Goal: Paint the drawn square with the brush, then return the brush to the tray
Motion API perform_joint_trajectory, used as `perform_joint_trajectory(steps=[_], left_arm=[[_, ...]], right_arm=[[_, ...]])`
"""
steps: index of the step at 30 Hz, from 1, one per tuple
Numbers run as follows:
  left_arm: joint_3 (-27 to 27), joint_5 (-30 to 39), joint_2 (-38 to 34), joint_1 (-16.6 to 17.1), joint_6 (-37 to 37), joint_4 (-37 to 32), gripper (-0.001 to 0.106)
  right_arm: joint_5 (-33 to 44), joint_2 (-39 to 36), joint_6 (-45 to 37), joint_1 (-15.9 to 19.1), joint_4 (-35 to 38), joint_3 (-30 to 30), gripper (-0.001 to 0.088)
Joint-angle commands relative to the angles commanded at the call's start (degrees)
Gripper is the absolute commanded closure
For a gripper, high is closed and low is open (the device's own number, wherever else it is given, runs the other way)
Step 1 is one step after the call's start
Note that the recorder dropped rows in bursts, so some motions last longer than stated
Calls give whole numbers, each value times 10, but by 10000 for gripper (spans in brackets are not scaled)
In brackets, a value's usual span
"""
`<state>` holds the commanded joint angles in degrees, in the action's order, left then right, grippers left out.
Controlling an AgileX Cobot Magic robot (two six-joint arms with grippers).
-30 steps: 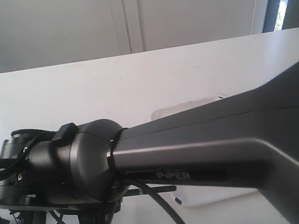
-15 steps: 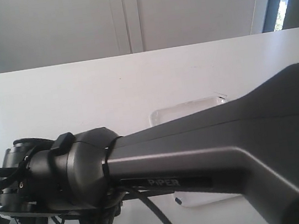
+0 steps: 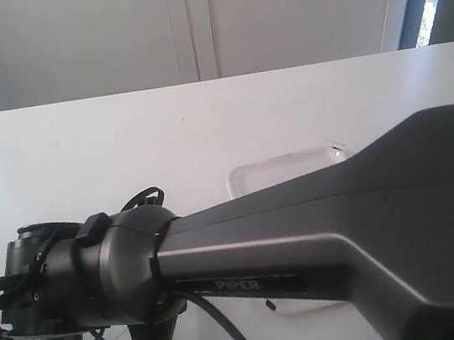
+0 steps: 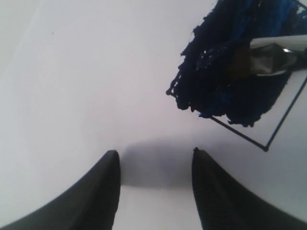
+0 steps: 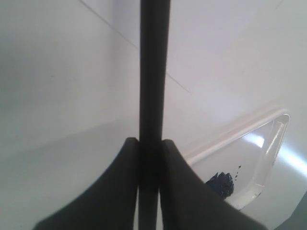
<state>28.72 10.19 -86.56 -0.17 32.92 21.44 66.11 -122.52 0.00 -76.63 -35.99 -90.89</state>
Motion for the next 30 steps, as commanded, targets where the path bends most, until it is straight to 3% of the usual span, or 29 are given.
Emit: perform_joint_trajectory(steps=[13, 30], left_arm=[[0, -3, 0, 0, 0, 6, 536], [12, 3, 22, 0, 0, 19, 536]], right_arm=[[29, 1, -14, -29, 15, 0, 868], [39, 14, 0, -28, 13, 0, 868]])
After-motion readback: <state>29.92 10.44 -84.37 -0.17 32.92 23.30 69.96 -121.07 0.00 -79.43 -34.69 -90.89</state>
